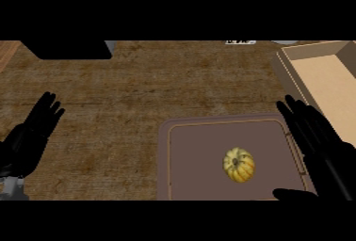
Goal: Pick the squash from the tray and place it in the cardboard box
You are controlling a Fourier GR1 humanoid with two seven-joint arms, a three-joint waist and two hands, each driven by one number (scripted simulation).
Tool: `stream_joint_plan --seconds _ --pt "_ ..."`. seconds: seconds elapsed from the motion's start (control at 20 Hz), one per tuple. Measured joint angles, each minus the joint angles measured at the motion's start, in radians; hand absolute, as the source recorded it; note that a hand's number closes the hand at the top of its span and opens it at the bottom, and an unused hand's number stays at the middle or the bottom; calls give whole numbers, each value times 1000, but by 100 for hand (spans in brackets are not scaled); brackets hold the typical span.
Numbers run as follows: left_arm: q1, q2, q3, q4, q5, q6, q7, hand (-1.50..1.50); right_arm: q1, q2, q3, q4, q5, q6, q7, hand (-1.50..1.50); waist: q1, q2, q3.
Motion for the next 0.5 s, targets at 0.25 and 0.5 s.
stream_joint_plan --seconds 0.25,0.5 --pt "-13 -1 -6 -7 5 -11 12 0 -64 -6 90 2 21 241 230 -150 29 9 -1" --pt "-23 -6 -18 -14 -1 -13 21 0 -122 88 155 66 -8 345 332 -150 45 13 0"
